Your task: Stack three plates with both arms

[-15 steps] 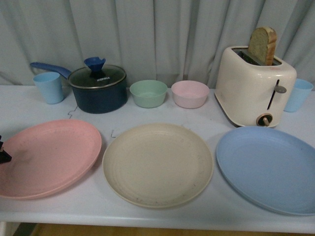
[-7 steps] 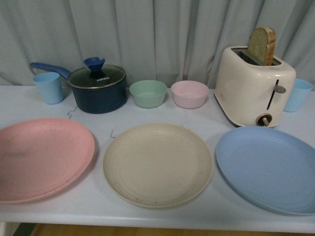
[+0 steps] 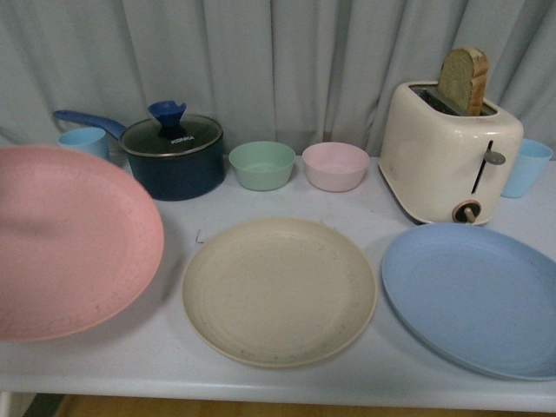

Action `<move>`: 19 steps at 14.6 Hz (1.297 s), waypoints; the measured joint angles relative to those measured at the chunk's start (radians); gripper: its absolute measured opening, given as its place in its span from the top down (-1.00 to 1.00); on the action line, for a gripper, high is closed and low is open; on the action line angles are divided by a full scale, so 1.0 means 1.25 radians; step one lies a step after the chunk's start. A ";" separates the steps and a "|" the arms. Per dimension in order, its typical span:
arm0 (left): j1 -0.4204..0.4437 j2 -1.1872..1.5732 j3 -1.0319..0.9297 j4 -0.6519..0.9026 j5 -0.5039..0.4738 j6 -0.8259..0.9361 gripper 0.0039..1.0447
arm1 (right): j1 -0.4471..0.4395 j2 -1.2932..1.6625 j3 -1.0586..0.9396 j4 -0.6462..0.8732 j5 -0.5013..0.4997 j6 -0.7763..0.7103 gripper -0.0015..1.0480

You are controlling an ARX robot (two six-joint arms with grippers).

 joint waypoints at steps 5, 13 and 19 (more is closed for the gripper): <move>-0.225 -0.093 -0.019 -0.013 -0.029 -0.099 0.95 | 0.000 0.000 0.000 0.000 0.000 0.000 -0.87; -0.452 0.164 0.128 -0.004 -0.075 -0.337 0.95 | 0.000 0.000 0.000 0.000 0.000 0.000 -0.87; -0.425 0.261 0.163 0.002 -0.075 -0.353 0.95 | 0.000 0.000 0.000 0.000 0.000 0.000 -0.87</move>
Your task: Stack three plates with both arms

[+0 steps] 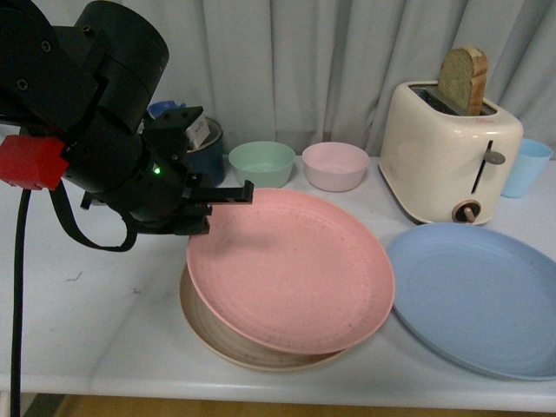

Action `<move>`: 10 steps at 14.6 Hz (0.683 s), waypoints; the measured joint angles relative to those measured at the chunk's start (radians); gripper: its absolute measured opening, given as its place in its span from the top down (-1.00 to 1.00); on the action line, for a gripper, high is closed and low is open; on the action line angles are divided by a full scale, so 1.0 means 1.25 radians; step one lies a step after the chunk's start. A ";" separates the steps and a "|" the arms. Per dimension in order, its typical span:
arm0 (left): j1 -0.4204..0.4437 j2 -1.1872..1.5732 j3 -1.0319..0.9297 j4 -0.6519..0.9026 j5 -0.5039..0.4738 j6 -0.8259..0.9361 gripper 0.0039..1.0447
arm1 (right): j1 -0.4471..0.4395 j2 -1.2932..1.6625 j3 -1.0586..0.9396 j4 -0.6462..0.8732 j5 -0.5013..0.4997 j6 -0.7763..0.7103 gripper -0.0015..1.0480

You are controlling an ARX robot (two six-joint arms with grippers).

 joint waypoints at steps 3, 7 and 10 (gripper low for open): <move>0.018 0.033 0.014 0.002 -0.002 0.013 0.95 | 0.000 0.000 0.000 0.000 0.000 0.000 -0.87; 0.030 0.035 0.013 0.015 -0.013 0.036 0.31 | 0.000 0.000 0.000 0.000 0.000 0.000 -0.87; 0.048 -0.009 -0.026 0.027 -0.028 0.057 -0.35 | 0.000 0.000 0.000 0.000 0.000 0.000 -0.87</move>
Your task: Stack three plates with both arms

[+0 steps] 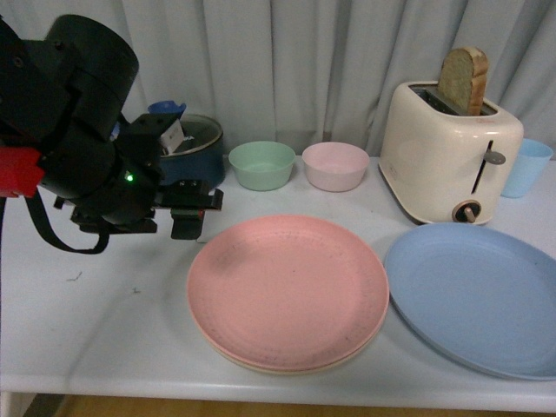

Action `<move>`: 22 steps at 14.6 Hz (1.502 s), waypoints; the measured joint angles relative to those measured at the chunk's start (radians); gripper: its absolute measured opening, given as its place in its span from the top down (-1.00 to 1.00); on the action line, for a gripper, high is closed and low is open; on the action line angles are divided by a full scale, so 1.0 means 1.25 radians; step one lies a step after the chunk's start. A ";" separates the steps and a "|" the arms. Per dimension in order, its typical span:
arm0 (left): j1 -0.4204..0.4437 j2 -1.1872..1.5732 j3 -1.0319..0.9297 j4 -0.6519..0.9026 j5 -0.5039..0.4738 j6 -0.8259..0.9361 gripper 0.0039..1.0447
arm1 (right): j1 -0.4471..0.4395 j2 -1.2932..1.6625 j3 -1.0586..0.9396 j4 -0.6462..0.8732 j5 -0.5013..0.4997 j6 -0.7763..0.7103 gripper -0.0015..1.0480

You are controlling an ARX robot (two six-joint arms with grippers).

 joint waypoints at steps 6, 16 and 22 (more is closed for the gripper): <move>-0.026 -0.590 -0.351 0.377 -0.081 0.221 -0.88 | 0.000 0.000 0.000 0.000 0.000 0.000 -0.87; 0.087 -0.981 -0.804 0.539 -0.104 0.050 0.97 | 0.000 0.000 0.000 0.000 0.000 0.000 -0.87; 0.160 -1.168 -0.909 0.477 -0.028 0.050 0.97 | 0.000 0.000 0.000 0.000 0.000 0.000 -0.87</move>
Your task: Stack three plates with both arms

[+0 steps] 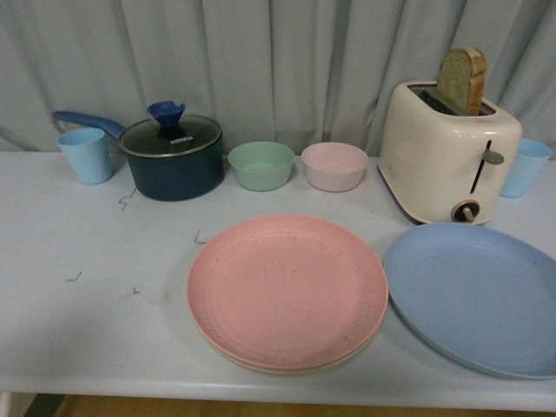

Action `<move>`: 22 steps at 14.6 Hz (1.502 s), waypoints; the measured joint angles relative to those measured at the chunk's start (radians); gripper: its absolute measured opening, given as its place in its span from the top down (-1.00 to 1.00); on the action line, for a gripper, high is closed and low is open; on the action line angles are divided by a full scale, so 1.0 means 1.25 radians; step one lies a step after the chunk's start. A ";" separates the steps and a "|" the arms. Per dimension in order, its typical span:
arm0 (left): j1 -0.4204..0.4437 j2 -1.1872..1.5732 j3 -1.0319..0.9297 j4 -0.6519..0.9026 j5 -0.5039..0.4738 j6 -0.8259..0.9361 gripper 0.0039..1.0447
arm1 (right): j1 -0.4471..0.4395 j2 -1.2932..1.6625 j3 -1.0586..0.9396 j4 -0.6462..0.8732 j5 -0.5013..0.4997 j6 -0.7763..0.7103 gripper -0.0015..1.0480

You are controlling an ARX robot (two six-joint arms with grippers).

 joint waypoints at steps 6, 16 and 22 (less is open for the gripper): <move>0.000 -0.144 -0.060 -0.087 0.000 0.000 0.97 | 0.000 0.000 0.000 0.000 0.000 0.000 -0.87; 0.000 -0.435 -0.059 -0.393 0.000 0.000 0.97 | 0.000 0.000 0.000 0.000 0.000 0.000 -0.87; 0.000 -0.447 -0.059 -0.386 0.000 -0.002 0.31 | 0.008 0.080 0.065 -0.182 0.041 0.014 -0.87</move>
